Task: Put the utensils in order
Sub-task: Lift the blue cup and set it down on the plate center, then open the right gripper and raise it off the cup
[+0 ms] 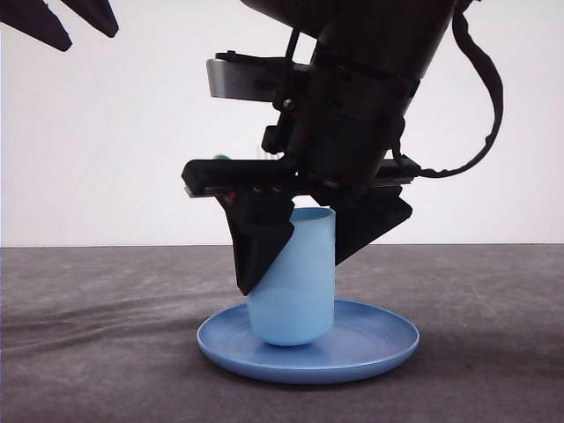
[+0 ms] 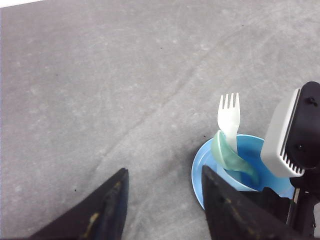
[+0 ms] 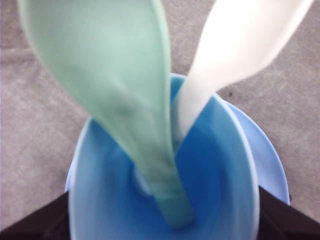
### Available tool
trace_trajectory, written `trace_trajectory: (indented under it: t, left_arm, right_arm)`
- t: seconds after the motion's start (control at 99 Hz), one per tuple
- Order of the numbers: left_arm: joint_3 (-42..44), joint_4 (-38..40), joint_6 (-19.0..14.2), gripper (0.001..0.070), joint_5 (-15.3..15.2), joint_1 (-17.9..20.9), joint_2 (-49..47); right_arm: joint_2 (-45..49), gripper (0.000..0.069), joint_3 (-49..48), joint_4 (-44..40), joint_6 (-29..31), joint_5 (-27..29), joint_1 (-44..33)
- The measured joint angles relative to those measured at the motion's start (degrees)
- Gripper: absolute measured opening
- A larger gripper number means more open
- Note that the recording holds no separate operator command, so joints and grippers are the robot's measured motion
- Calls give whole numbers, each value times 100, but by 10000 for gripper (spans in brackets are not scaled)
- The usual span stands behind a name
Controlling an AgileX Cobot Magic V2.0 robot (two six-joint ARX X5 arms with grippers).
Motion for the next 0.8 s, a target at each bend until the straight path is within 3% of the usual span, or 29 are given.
trace_trajectory:
  t: [0.798]
  left_arm:
    - [0,-55,0,274,2,0,0]
  right_arm:
    - [101,400,-11,151,205,39,46]
